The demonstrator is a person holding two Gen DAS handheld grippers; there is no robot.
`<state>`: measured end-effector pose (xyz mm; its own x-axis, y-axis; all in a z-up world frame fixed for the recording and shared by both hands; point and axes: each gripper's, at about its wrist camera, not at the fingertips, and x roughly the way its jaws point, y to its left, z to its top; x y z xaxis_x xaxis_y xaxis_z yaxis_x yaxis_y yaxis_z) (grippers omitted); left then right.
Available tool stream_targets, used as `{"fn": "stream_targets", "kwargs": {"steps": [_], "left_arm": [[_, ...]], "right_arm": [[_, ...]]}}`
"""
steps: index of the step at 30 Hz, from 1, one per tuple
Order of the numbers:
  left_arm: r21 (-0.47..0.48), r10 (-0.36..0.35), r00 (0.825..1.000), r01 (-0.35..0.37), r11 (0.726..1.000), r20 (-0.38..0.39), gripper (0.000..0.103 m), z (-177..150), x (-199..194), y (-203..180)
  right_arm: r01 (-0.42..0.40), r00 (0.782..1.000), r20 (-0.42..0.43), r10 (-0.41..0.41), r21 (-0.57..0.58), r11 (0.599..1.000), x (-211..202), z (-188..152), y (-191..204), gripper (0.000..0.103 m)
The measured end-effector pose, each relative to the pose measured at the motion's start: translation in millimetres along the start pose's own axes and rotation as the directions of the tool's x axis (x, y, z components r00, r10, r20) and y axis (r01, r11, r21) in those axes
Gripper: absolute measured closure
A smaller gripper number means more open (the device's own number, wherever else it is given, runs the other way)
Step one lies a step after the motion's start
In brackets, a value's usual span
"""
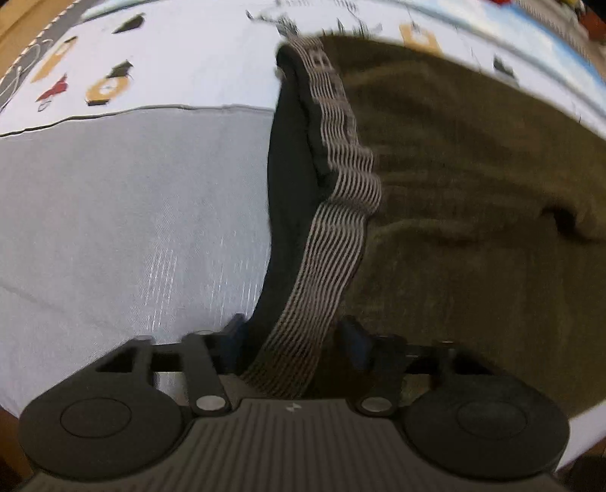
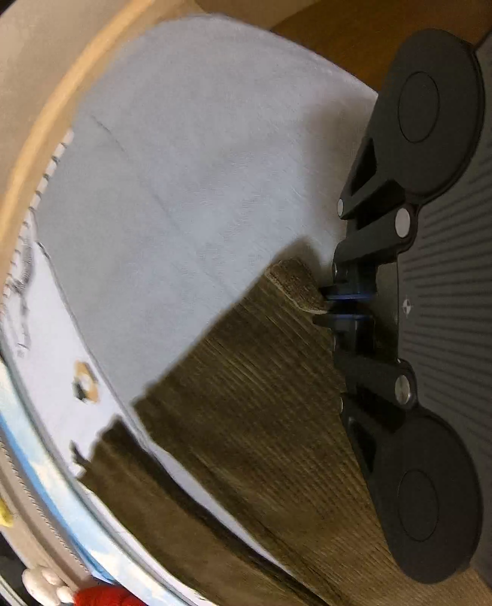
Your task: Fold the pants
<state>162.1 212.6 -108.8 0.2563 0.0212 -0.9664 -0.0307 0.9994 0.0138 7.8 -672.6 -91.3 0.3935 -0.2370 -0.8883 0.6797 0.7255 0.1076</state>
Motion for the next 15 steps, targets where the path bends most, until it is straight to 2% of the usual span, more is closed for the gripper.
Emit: {"fn": "stream_targets", "kwargs": {"steps": [2,3,6,7,8,9,10,12,15], "left_arm": [[0.033,-0.034,0.999,0.034,0.999,0.001,0.066,-3,-4,-4],[0.044,-0.023,1.000,0.023,0.999,0.000,0.072,-5,-5,-3],[0.043,-0.025,1.000,0.025,0.999,-0.002,0.073,-11,-8,3],[0.041,-0.025,1.000,0.025,0.999,-0.002,0.072,-12,-9,5],[0.046,-0.021,1.000,0.021,0.999,0.001,0.072,-13,-12,4],[0.057,-0.011,1.000,0.010,0.998,0.010,0.070,-13,-16,3],[0.068,0.002,1.000,-0.004,0.998,0.031,0.070,-13,-21,1],[0.085,-0.002,0.995,-0.007,0.996,0.100,0.070,-12,-37,-4],[0.093,-0.091,0.984,0.078,0.993,0.152,0.067,-12,-50,-7]], "right_arm": [[0.006,0.999,0.033,-0.010,0.114,0.993,-5,5,-16,0.097],[0.018,0.999,0.029,-0.022,0.124,0.992,-3,5,-17,0.097],[0.074,0.997,-0.028,-0.072,0.079,0.994,7,2,-14,0.094],[0.096,0.994,-0.051,-0.093,0.065,0.993,11,1,-10,0.089],[0.128,0.990,-0.059,-0.125,0.041,0.991,12,0,-7,0.077],[0.162,0.986,-0.051,-0.160,0.022,0.987,10,1,-2,0.069],[0.199,0.980,-0.031,-0.199,0.007,0.980,8,4,4,0.062],[0.226,0.973,0.049,-0.226,-0.008,0.974,-6,6,11,0.062],[0.136,0.978,0.162,-0.133,-0.012,0.991,-27,8,19,0.062]]}}
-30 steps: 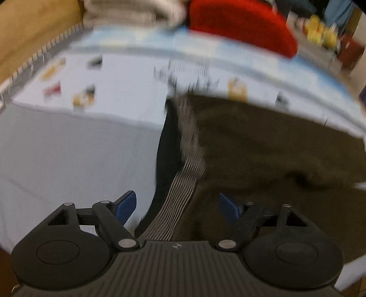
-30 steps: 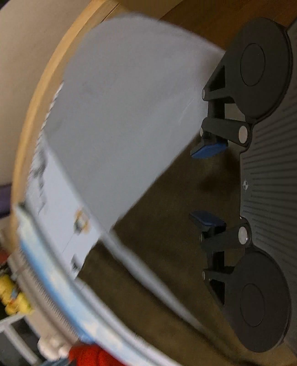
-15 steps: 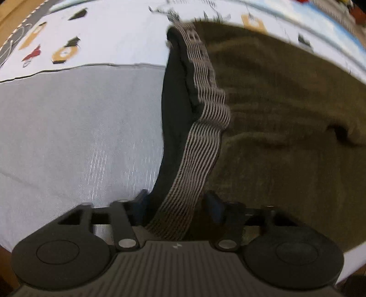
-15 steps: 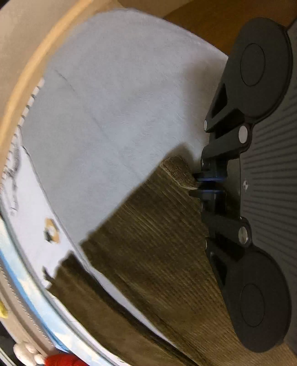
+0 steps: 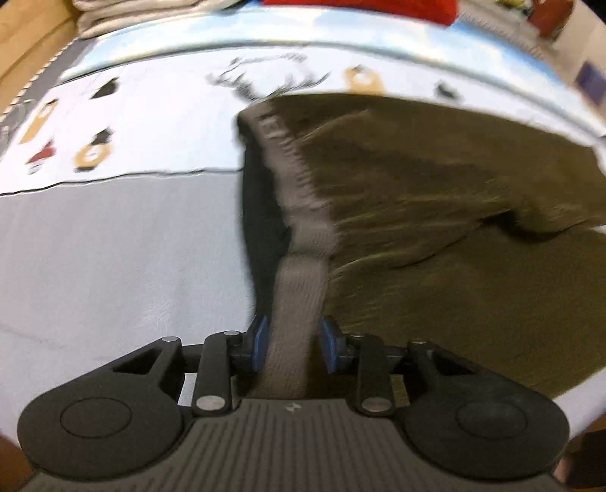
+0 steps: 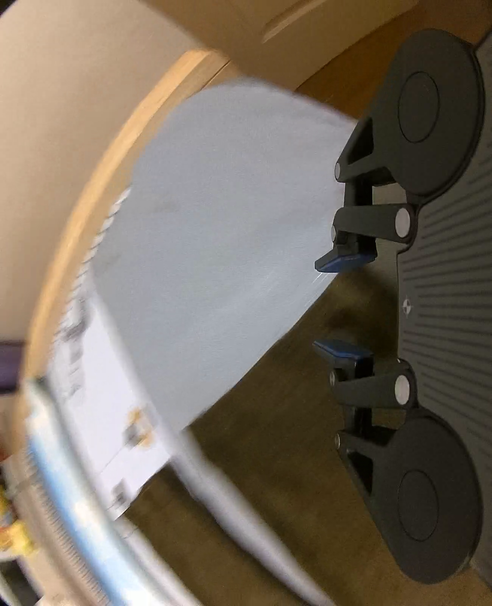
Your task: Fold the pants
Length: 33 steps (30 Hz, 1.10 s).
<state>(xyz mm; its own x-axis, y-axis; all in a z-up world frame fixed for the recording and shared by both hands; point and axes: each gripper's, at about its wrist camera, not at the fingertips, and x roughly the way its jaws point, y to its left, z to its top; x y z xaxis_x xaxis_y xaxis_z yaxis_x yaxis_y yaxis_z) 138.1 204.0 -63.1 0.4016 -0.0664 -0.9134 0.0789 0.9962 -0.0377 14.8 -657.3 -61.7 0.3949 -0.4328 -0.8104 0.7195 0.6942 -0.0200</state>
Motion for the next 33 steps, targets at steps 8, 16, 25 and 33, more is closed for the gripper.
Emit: {"fn": "stream_targets", "kwargs": {"steps": [8,16,25,33], "left_arm": [[0.163,0.058,0.976,-0.023,0.986,-0.211,0.059,-17,34,-23],[0.026,-0.005,1.000,0.005,1.000,-0.011,0.039,14,2,-25],[-0.042,0.007,0.989,-0.001,0.999,0.151,0.025,47,-7,-54],[-0.030,0.111,0.966,-0.107,0.994,0.235,0.023,68,-5,-85]], "right_arm": [[-0.175,0.942,-0.308,0.132,-0.117,0.978,39,-29,31,0.051],[-0.245,0.969,-0.027,0.244,-0.187,0.951,-12,-3,69,0.050],[-0.361,0.919,0.068,0.388,-0.247,0.899,-51,13,143,0.050],[-0.398,0.888,0.073,0.455,-0.373,0.838,-77,11,224,0.050]]}}
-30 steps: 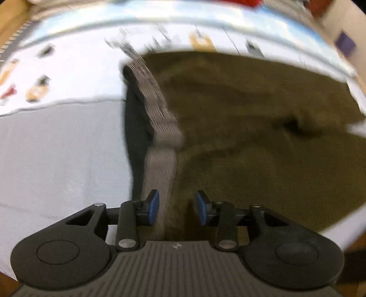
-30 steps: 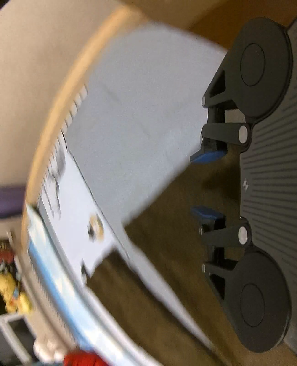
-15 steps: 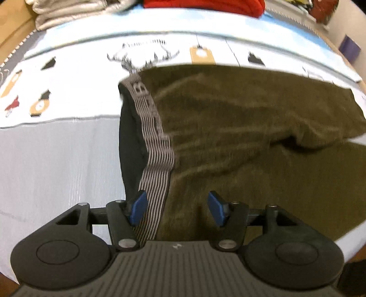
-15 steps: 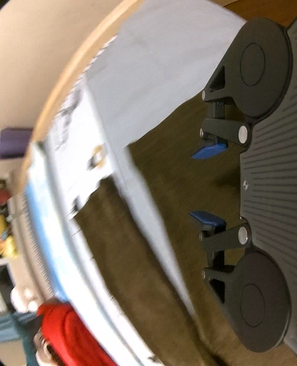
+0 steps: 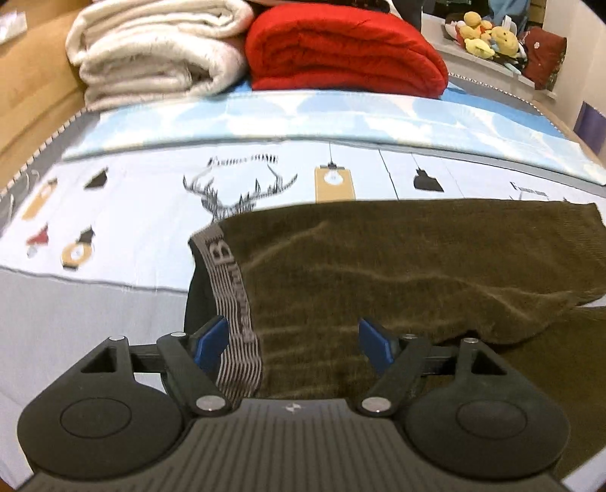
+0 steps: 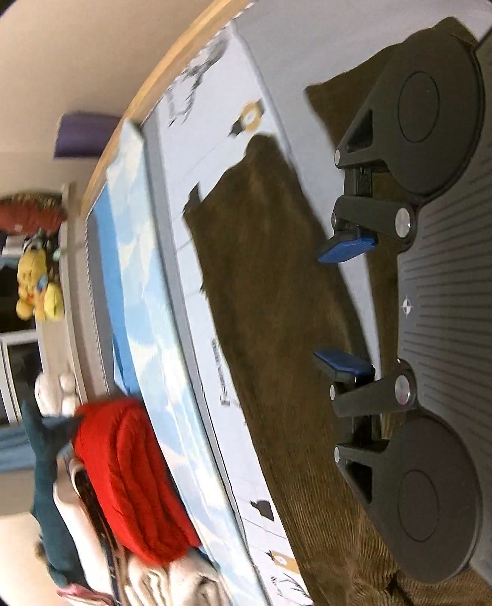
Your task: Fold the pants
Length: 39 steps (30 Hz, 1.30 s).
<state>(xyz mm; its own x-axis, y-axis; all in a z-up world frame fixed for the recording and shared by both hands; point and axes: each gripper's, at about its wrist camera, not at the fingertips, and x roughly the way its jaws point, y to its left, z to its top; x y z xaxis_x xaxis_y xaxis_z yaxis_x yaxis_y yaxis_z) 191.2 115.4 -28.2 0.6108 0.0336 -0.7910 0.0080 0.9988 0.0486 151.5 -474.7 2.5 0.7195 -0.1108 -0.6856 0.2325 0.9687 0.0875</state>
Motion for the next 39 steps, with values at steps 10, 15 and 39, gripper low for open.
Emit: {"fn": "stream_targets", "kwargs": {"steps": [10,15,39], "left_arm": [[-0.017,-0.015,1.000,0.015,1.000,0.006,0.086,26,28,-26],[-0.096,-0.021,1.000,0.019,0.995,-0.016,0.098,41,53,-16],[0.052,0.070,0.997,-0.069,0.996,-0.024,0.019,93,209,-21]], "right_arm": [[-0.097,0.994,0.048,0.099,-0.045,0.994,6,27,83,0.050],[-0.121,0.992,0.032,0.122,-0.025,0.992,19,36,107,0.050],[-0.109,0.992,-0.078,0.104,-0.059,0.992,60,40,125,0.050]]}}
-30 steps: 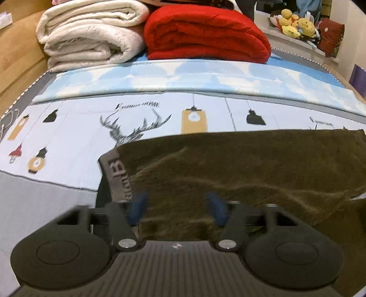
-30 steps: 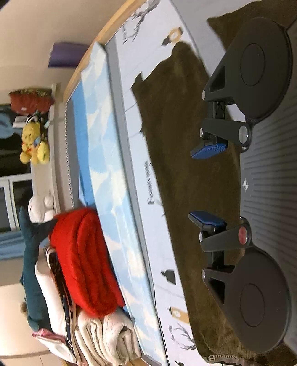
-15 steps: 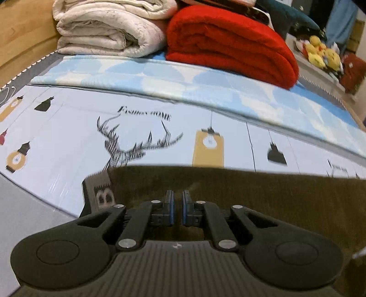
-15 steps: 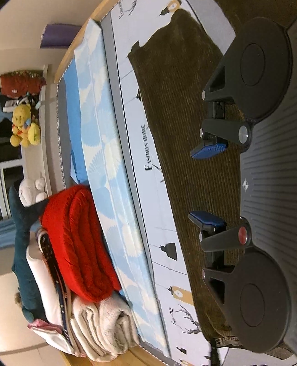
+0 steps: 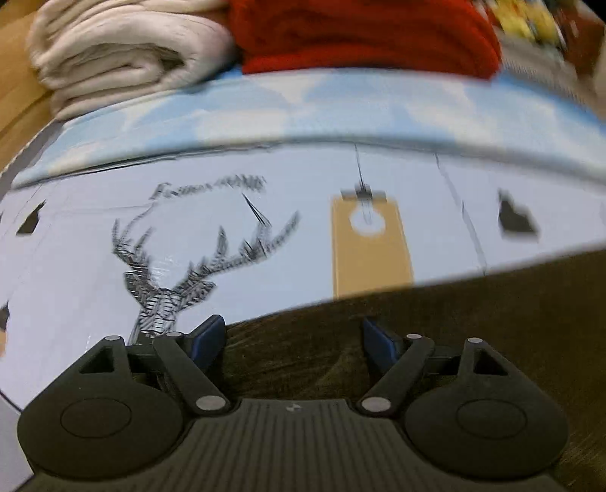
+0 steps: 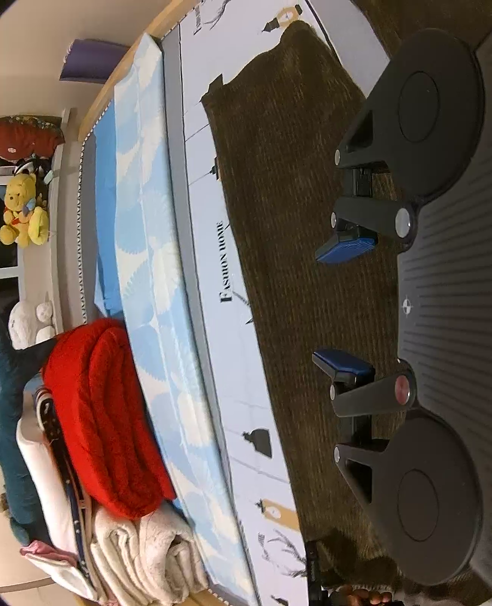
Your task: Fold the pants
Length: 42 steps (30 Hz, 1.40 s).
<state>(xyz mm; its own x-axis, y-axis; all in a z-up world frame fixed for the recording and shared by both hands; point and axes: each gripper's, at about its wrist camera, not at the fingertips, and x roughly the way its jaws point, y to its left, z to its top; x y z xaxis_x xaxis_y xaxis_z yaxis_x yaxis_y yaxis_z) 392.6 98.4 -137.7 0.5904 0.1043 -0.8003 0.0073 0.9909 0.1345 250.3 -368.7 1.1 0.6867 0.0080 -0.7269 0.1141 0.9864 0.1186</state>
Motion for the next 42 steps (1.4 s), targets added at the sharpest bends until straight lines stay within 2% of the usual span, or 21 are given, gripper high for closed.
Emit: {"fn": "stream_targets", "kwargs": {"steps": [2,4,5,7,11,15,20,25,27,29,33,34,35,36,37,38,39,40,42], "left_arm": [[0.006,-0.019,1.000,0.019,1.000,0.011,0.034,-1,1,-1],[-0.012,-0.076,0.997,0.076,0.997,-0.008,0.084,4,1,0],[0.000,-0.074,0.997,0.074,0.997,-0.020,0.092,5,1,-2],[0.043,-0.063,0.998,0.064,0.997,-0.024,0.098,4,-1,-8],[0.078,-0.059,0.998,0.060,0.995,-0.009,0.101,2,-13,-11],[0.069,-0.053,0.998,0.050,0.996,0.042,0.101,2,-48,-10],[0.185,-0.023,0.993,0.001,0.983,0.119,0.102,-14,-116,-32],[0.236,-0.094,0.986,0.060,0.970,0.136,0.102,-51,-200,-40],[0.259,-0.124,0.985,0.089,0.962,0.121,0.102,-79,-230,-45],[0.279,-0.160,0.984,0.134,0.951,0.073,0.102,-109,-251,-50],[0.356,-0.201,0.977,0.215,0.909,-0.077,0.102,-154,-255,-62],[0.352,-0.191,0.976,0.216,0.911,-0.105,0.098,-159,-252,-58],[0.303,-0.175,0.978,0.201,0.932,-0.112,0.098,-160,-249,-47],[0.215,-0.172,0.978,0.194,0.957,-0.117,0.094,-157,-247,-30],[0.097,-0.188,0.975,0.201,0.975,-0.122,0.086,-154,-244,-8],[-0.018,-0.210,0.969,0.209,0.978,-0.129,0.081,-153,-241,12],[-0.139,-0.229,0.962,0.209,0.968,-0.146,0.067,-153,-235,33],[-0.252,-0.244,0.953,0.196,0.948,-0.177,0.063,-156,-226,51],[-0.378,-0.269,0.927,0.158,0.912,-0.260,0.063,-162,-207,71]], "right_arm": [[0.004,1.000,-0.012,-0.004,-0.010,1.000,3,-1,-1,0.050],[0.009,1.000,-0.019,-0.010,-0.031,0.999,6,-3,0,0.050],[0.013,1.000,-0.023,-0.014,-0.042,0.999,7,-3,0,0.050],[0.022,0.999,-0.032,-0.024,-0.056,0.998,10,-4,0,0.050],[0.039,0.998,-0.044,-0.041,-0.048,0.998,12,-6,-7,0.050],[0.055,0.997,-0.047,-0.056,-0.027,0.998,9,-7,-17,0.050],[0.063,0.996,-0.059,-0.061,0.027,0.998,2,-12,-31,0.050],[0.052,0.997,-0.051,-0.049,0.062,0.997,-9,-17,-38,0.050],[0.052,0.998,-0.049,-0.048,0.078,0.996,-15,-21,-41,0.050],[0.051,0.998,-0.053,-0.046,0.092,0.994,-20,-25,-44,0.050],[0.059,0.997,-0.062,-0.053,0.099,0.993,-29,-32,-51,0.050],[0.066,0.996,-0.065,-0.059,0.099,0.993,-30,-34,-54,0.050],[0.071,0.996,-0.067,-0.065,0.100,0.992,-31,-35,-55,0.050],[0.077,0.995,-0.072,-0.070,0.107,0.991,-31,-36,-59,0.050],[0.081,0.994,-0.078,-0.073,0.116,0.990,-31,-36,-63,0.050],[0.085,0.994,-0.083,-0.075,0.133,0.987,-31,-37,-68,0.050],[0.087,0.994,-0.085,-0.075,0.154,0.984,-31,-37,-73,0.050],[0.090,0.993,-0.086,-0.076,0.171,0.981,-31,-37,-77,0.050],[0.103,0.992,-0.094,-0.086,0.195,0.975,-29,-38,-85,0.050]]}}
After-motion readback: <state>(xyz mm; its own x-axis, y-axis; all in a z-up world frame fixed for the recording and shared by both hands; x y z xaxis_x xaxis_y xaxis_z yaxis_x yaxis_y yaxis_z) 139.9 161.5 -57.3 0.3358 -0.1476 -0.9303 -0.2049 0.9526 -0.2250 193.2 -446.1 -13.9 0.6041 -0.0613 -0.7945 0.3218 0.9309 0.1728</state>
